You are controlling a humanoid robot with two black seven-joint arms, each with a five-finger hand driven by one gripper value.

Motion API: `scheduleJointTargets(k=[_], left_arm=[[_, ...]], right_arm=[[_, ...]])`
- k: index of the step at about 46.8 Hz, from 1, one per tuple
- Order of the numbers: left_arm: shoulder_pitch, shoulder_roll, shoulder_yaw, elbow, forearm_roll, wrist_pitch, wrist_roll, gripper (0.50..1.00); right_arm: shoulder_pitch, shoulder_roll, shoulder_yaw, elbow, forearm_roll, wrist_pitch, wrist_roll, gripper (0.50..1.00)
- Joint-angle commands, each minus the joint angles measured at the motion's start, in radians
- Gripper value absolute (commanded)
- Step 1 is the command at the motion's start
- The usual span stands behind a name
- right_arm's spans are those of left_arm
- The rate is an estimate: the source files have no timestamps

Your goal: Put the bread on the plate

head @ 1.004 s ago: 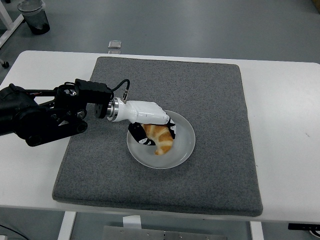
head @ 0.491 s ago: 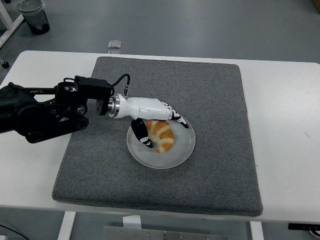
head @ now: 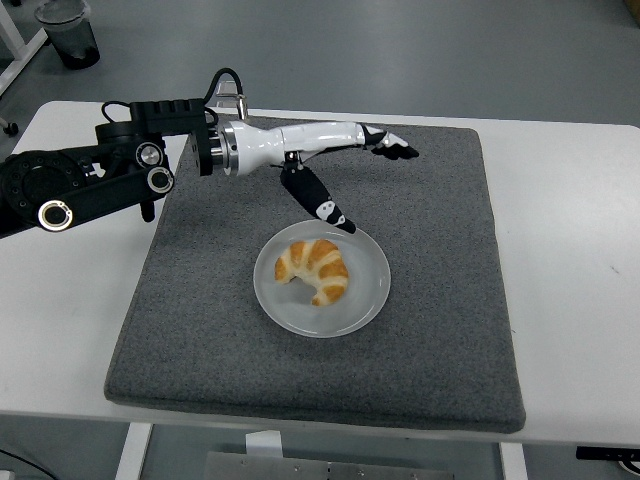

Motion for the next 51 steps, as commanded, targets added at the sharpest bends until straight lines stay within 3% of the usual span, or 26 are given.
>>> scheduleJointTargets(k=[1, 25, 51], left_arm=[[0.002, -0.001, -0.034, 0.023, -0.09, 0.002, 0.004, 0.994], [0.006, -0.008, -0.085, 0.16, -0.581, 0.087, 0.007, 0.994], [0.115, -0.002, -0.155, 0.298, -0.991, 0.088, 0.016, 0.994]], right_arm=[[0.0, 0.0, 0.0, 0.0, 0.0, 0.0, 0.0, 0.93], [0.0, 0.0, 0.0, 0.0, 0.0, 0.0, 0.0, 0.932], [0.0, 0.0, 0.0, 0.0, 0.0, 0.0, -0.001, 0.93]])
